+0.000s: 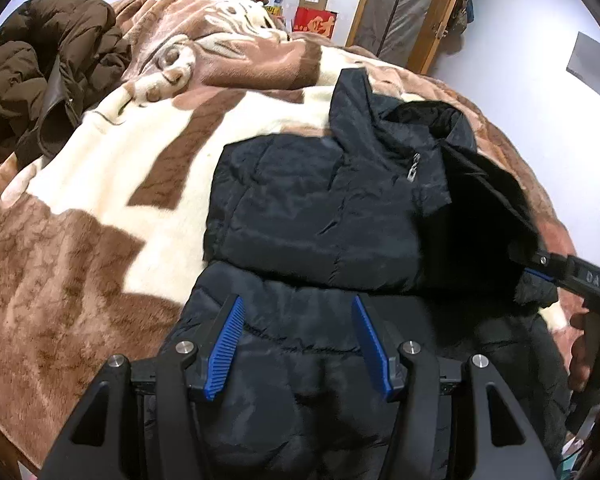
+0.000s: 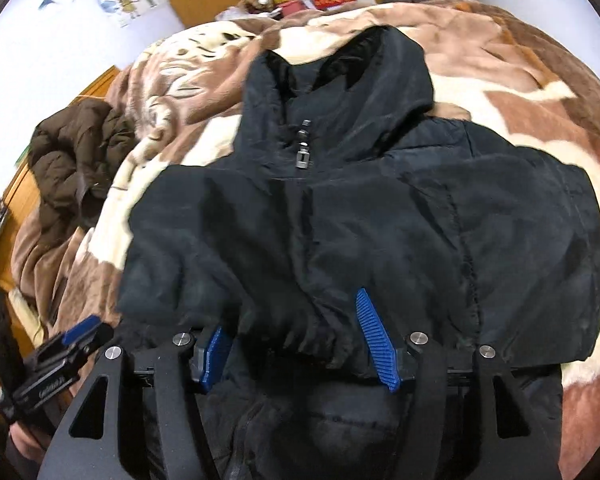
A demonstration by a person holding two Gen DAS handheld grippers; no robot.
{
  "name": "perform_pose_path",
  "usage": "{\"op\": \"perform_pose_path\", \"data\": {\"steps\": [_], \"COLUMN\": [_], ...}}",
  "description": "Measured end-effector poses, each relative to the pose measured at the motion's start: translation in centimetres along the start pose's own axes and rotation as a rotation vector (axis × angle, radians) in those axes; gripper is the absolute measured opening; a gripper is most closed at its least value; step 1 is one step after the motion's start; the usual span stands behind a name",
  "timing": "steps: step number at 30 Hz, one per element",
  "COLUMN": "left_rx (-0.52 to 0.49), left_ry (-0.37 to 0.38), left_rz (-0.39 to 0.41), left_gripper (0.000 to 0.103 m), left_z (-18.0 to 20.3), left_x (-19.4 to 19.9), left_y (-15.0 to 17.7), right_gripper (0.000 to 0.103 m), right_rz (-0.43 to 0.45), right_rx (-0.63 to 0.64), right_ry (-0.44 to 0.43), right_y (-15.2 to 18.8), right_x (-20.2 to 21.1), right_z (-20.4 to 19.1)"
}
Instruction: Fold large clothes
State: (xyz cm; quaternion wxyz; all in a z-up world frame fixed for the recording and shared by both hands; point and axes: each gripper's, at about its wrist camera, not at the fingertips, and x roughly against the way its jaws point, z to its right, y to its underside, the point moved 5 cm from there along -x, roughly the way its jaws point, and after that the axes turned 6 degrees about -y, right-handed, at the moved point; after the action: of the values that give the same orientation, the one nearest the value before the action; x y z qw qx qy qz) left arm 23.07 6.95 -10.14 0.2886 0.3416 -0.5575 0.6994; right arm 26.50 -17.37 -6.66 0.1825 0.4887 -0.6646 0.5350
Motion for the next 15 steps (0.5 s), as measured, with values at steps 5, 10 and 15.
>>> {"op": "perform_pose_path", "data": {"steps": [5, 10, 15], "left_rx": [-0.02, -0.058, -0.121], "left_ry": [0.033, 0.081, 0.147], "left_rz": [0.038, 0.055, 0.025], "left_gripper": [0.059, 0.06, 0.06], "left_z": [1.9, 5.0, 9.1], "left_x": [1.3, 1.3, -1.2], "left_y": [-1.7, -3.2, -3.1], "right_gripper": [0.06, 0.06, 0.06], "right_rz": [0.102, 0.185, 0.196], "right_rx": [0.037, 0.023, -0.077], "right_ry": [0.009, 0.046, 0.175], "right_y": [-0.7, -1.1, 0.1], "right_x": [3.7, 7.0, 8.7], "right_z": [-0.3, 2.0, 8.7]}}
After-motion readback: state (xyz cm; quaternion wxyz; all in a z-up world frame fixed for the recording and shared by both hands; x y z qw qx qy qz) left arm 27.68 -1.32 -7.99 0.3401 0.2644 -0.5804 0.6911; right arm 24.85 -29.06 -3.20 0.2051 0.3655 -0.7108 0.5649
